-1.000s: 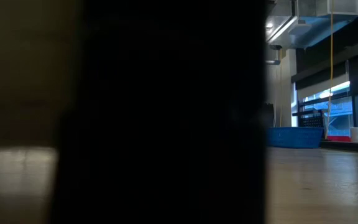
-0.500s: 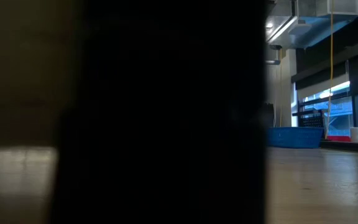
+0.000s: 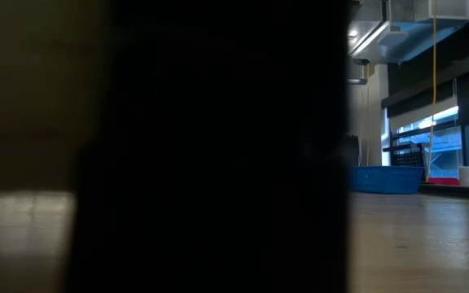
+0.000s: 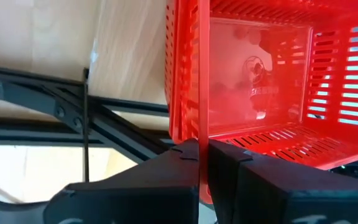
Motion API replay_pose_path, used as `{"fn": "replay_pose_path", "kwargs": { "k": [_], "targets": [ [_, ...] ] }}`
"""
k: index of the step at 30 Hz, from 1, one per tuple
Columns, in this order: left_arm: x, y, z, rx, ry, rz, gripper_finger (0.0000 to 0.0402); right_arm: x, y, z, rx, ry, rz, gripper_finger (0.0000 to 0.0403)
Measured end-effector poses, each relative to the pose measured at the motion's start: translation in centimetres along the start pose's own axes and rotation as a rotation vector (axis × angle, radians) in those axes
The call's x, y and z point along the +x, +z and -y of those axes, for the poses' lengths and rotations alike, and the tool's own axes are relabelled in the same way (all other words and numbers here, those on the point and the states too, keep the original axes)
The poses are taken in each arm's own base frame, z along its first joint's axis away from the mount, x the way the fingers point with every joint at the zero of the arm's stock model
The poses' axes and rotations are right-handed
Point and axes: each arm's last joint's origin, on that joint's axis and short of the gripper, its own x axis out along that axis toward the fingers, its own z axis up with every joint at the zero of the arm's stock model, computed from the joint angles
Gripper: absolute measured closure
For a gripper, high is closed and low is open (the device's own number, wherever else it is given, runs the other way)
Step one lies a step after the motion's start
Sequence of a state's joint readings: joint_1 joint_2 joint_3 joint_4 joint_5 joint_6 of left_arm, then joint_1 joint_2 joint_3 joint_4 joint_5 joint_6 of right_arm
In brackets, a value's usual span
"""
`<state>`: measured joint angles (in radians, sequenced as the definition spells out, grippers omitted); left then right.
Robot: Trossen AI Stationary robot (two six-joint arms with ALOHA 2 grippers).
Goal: Stack baskets on shelf by color
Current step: Stack the red bin on top of the red bin on the shelf, then stack the blue bin on top of the blue bin on the shelf
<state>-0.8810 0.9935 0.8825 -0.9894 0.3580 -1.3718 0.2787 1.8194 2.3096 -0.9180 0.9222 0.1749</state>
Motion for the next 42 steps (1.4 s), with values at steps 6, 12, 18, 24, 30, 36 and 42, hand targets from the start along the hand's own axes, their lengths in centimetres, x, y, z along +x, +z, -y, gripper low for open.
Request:
{"fn": "replay_pose_path", "kwargs": {
  "k": [6, 12, 18, 24, 30, 36, 42],
  "targets": [
    [0.2, 0.1, 0.0, 0.010, 0.011, 0.003, 0.0401, 0.0, 0.0, 0.0, 0.000, 0.000, 0.000, 0.0272],
    [0.2, 0.2, 0.0, 0.010, 0.017, 0.039, 0.0377, 0.0, 0.0, 0.0, 0.000, 0.000, 0.000, 0.0272],
    [0.2, 0.2, 0.0, 0.006, 0.018, 0.045, 0.0347, 0.0, 0.0, 0.0, -0.003, 0.000, 0.000, 0.0272],
    [0.2, 0.1, 0.3, -0.008, -0.021, -0.024, 0.0337, 0.0, 0.0, 0.0, -0.019, 0.000, 0.000, 0.0272],
    [-0.8, 0.0, 0.7, -0.038, -0.058, 0.057, 0.0339, 0.0, 0.0, 0.0, -0.051, 0.000, 0.000, 0.0272],
    [-2.7, -0.3, 1.8, 0.009, -0.116, 0.149, 0.0339, 0.0, 0.0, 0.0, -0.052, 0.000, 0.000, 0.0272],
    [-4.7, -0.5, 2.4, 0.075, -0.104, 0.300, 0.0339, -0.9, -0.1, 0.9, -0.029, 0.002, -0.025, 0.0272]
  ]
}}
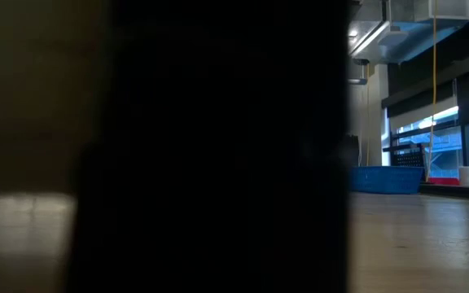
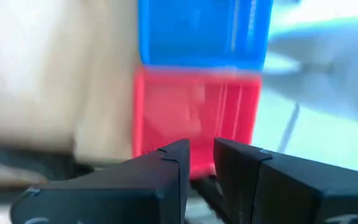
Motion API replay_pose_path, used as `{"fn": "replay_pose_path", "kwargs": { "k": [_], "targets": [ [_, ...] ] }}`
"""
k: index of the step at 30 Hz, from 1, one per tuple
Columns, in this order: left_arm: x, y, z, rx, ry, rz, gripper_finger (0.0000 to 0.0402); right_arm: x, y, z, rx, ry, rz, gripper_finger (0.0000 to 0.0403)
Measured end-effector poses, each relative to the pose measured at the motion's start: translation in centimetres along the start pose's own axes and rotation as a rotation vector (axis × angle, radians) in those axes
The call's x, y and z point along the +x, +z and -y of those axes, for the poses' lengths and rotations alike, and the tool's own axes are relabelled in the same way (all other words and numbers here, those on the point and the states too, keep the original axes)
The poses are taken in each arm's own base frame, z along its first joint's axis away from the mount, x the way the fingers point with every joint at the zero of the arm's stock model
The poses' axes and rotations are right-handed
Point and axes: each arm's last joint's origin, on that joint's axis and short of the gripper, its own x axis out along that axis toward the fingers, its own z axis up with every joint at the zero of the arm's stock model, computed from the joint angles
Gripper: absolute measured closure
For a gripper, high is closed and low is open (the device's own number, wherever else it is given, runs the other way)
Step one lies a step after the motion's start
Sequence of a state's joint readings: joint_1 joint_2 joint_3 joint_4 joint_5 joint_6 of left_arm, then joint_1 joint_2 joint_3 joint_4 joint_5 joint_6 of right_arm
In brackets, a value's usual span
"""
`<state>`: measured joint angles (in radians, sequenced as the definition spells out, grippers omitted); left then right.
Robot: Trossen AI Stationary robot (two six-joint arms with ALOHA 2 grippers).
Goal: Stack baskets on shelf by color
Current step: Stack the blue bin on top of the blue bin on the shelf
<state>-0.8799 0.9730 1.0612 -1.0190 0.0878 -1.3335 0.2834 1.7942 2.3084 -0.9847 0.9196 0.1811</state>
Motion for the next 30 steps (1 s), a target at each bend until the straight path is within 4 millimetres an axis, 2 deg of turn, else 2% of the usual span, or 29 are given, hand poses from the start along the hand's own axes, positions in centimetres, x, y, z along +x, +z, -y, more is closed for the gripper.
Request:
{"fn": "replay_pose_path", "kwargs": {
  "k": [6, 9, 12, 15, 17, 21, 26, 30],
  "targets": [
    [-2.5, 1.0, 0.6, 0.182, 0.076, 0.348, 0.0340, -2.8, -1.2, 4.3, 0.197, -0.007, -0.157, 0.0272],
    [-3.6, 1.3, 0.8, 0.270, 0.117, 0.485, 0.0339, -3.2, -2.8, 6.9, 0.309, -0.075, -0.322, 0.0272],
    [-4.7, 1.7, 0.7, 0.324, 0.159, 0.606, 0.0340, -2.6, -3.1, 9.0, 0.451, -0.080, -0.376, 0.0272],
    [-5.9, 2.3, 0.5, 0.348, 0.209, 0.714, 0.0340, -1.0, -3.4, 11.0, 0.497, -0.097, -0.435, 0.0272],
    [-6.5, 2.7, 0.4, 0.355, 0.240, 0.765, 0.0340, 0.6, -4.4, 12.6, 0.508, -0.210, -0.500, 0.0272],
    [-7.6, 3.6, 0.4, 0.362, 0.285, 0.818, 0.0340, 3.5, -6.5, 15.8, 0.569, -0.288, -0.633, 0.0272],
    [-8.9, 4.6, 0.4, 0.420, 0.366, 0.893, 0.0340, 7.1, -10.8, 19.1, 0.661, -0.332, -0.881, 0.0272],
    [-9.9, 5.4, 0.2, 0.430, 0.492, 1.001, 0.0340, 9.1, -15.0, 20.9, 0.683, -0.364, -1.068, 0.0272]
  ]
}}
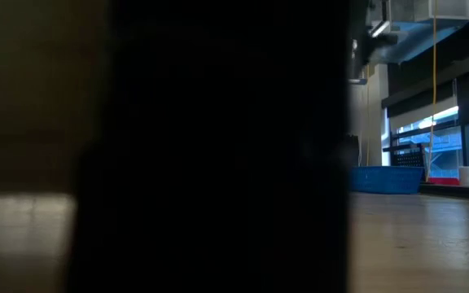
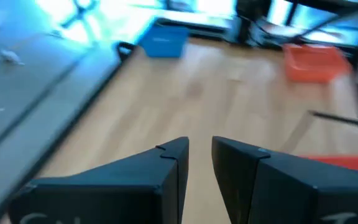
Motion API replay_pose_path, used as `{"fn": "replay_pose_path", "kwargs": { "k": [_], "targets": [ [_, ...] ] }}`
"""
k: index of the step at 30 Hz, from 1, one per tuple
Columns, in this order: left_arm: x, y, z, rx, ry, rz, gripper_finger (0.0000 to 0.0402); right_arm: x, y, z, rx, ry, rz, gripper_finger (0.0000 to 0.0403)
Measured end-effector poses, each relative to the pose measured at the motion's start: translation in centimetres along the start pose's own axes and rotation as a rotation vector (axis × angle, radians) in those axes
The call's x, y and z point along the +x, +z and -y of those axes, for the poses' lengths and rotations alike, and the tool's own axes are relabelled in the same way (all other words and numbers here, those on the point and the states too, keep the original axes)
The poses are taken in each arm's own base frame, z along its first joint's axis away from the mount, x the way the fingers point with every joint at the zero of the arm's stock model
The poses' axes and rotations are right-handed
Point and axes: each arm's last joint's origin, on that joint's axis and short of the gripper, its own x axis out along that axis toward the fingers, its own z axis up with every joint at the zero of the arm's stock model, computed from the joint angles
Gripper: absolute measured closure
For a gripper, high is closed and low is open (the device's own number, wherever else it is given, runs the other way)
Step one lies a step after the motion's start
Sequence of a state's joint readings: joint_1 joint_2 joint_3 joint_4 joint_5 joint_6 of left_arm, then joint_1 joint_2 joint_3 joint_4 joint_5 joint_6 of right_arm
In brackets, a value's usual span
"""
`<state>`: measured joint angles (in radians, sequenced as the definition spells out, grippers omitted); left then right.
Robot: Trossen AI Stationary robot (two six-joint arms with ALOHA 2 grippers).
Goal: Stack baskets on shelf by color
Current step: Stack the blue bin on top of the blue bin on the shelf
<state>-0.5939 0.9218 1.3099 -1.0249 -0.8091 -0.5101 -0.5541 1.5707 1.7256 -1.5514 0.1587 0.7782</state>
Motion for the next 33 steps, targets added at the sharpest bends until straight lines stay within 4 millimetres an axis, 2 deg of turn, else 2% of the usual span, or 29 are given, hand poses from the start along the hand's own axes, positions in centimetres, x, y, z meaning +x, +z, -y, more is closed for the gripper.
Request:
{"fn": "replay_pose_path", "kwargs": {
  "k": [4, 8, 14, 18, 24, 33],
  "targets": [
    [0.6, 0.4, -0.8, 0.003, 0.084, 0.015, 0.0340, 4.3, 1.1, 1.3, 0.014, -0.034, -0.065, 0.0272],
    [1.1, 0.7, -1.5, -0.017, 0.135, 0.008, 0.0340, 8.4, 2.1, 2.3, 0.021, 0.027, -0.071, 0.0272],
    [1.6, 0.8, -2.1, -0.047, 0.147, -0.012, 0.0340, 13.3, 2.4, 3.7, 0.056, 0.125, -0.076, 0.0272],
    [1.7, 1.0, -2.2, -0.067, 0.152, -0.005, 0.0340, 15.4, 1.8, 4.7, 0.077, 0.094, -0.096, 0.0272],
    [1.8, 1.2, -2.3, -0.090, 0.138, 0.003, 0.0340, 17.4, 0.9, 5.6, 0.095, 0.072, -0.122, 0.0272],
    [1.9, 1.2, -2.3, -0.092, 0.139, 0.004, 0.0340, 20.1, -0.3, 6.0, 0.044, 0.091, -0.089, 0.0272]
  ]
}}
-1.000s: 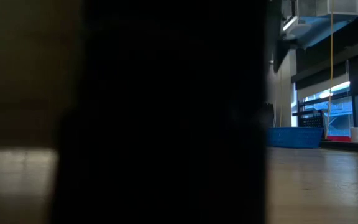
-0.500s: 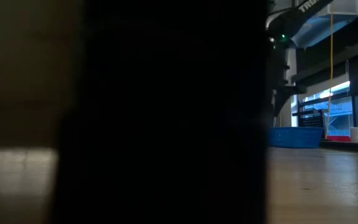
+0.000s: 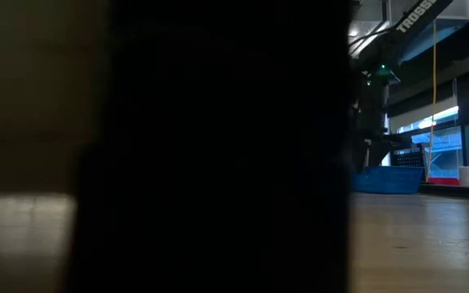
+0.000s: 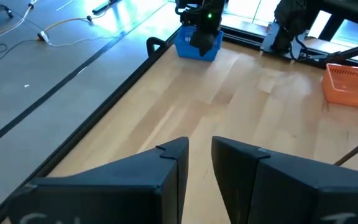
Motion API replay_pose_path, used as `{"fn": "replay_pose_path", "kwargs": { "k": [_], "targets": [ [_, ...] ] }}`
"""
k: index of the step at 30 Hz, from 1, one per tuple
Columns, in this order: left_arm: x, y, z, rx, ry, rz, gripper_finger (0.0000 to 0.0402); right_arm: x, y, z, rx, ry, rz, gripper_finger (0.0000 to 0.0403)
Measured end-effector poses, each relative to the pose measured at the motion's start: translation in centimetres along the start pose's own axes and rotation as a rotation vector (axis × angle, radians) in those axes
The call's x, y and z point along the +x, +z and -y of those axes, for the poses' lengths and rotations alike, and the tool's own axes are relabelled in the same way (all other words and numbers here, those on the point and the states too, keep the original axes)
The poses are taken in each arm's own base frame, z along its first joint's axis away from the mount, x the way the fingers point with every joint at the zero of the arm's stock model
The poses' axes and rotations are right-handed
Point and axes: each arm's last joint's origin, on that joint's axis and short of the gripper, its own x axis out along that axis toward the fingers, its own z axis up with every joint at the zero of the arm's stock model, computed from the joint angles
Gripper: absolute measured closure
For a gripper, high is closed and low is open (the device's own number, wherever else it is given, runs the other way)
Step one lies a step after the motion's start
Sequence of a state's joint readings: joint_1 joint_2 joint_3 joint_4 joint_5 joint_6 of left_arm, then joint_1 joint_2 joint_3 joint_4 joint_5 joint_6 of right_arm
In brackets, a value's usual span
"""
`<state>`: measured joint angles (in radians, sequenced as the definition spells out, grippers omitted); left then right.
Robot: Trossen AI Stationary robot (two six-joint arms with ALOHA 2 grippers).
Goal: Stack baskets on shelf by color
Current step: Stack the blue bin on top of the blue bin on the shelf
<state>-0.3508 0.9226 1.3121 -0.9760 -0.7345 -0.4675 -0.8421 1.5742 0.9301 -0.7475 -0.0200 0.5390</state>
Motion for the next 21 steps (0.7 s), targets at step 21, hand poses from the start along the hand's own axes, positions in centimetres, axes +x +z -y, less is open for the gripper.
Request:
{"fn": "replay_pose_path", "kwargs": {
  "k": [21],
  "targets": [
    [0.0, 0.0, 0.0, 0.008, 0.001, -0.001, 0.0340, -6.3, -3.1, -8.0, -0.775, -0.122, 0.028, 0.0400]
  ]
}}
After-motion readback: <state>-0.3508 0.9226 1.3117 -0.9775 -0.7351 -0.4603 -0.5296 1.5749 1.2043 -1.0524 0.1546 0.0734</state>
